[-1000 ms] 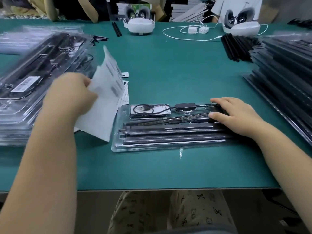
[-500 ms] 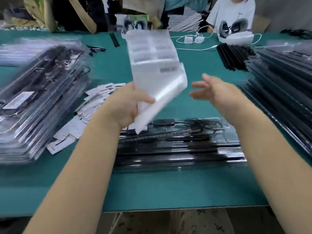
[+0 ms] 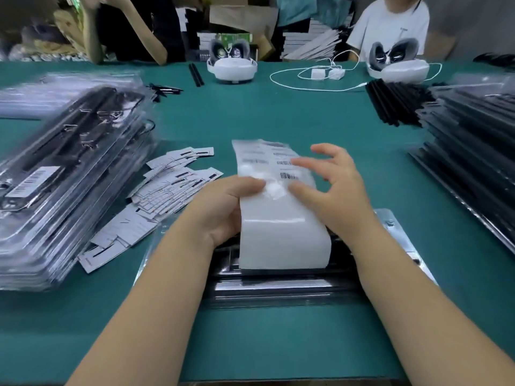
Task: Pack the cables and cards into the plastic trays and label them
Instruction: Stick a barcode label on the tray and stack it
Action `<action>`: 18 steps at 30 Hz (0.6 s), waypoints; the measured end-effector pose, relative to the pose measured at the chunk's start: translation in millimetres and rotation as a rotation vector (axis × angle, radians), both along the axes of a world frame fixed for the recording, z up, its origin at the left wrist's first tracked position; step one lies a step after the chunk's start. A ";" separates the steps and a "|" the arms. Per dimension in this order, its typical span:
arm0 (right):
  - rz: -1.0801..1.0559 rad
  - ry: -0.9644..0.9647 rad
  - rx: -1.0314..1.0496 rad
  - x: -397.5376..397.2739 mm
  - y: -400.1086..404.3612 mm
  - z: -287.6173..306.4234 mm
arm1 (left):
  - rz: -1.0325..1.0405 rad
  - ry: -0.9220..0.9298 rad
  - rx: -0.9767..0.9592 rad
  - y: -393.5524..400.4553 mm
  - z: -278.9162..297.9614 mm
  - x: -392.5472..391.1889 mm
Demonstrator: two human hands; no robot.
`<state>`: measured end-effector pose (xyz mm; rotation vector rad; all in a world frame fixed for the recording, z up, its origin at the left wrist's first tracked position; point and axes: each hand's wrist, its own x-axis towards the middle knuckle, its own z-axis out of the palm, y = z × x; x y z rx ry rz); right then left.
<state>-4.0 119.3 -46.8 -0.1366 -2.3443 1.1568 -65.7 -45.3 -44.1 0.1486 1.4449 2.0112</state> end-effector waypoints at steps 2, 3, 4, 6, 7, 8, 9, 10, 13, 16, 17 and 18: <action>0.015 -0.004 0.123 -0.3 -1.5 -1.9 | 0.030 0.049 -0.013 2.8 -1.9 2.3; 0.009 -0.011 0.167 -0.8 -2.3 -2.7 | 0.031 0.084 -0.029 3.9 -2.7 3.0; -0.003 -0.018 0.196 -0.9 -2.5 -3.5 | 0.022 0.121 -0.052 4.9 -3.4 3.7; -0.013 -0.032 0.205 -1.1 -0.3 -3.1 | 0.001 0.190 -0.098 4.4 -3.4 5.7; -0.004 -0.040 0.199 -0.5 1.7 -2.2 | 0.002 0.214 -0.114 3.9 -2.8 6.9; 0.013 -0.046 0.197 -0.1 3.8 -1.4 | 0.015 0.230 -0.130 3.6 -2.3 7.6; 0.037 -0.048 0.204 0.2 5.7 -0.9 | 0.033 0.244 -0.152 3.5 -2.6 7.9; 0.066 -0.049 0.218 0.6 6.9 -0.4 | 0.046 0.260 -0.174 3.3 -3.0 8.2; 0.125 -0.037 0.267 0.6 5.6 -1.2 | 0.053 0.339 -0.233 2.4 -3.6 9.9; 0.133 -0.017 0.249 -0.5 3.6 -2.6 | 0.058 0.391 -0.273 1.8 -3.2 9.9; 0.134 -0.013 0.224 -1.1 4.1 -3.1 | 0.055 0.397 -0.282 1.4 -2.7 9.9; 0.129 -0.015 0.189 -1.9 5.0 -3.5 | 0.047 0.401 -0.292 0.9 -2.4 10.0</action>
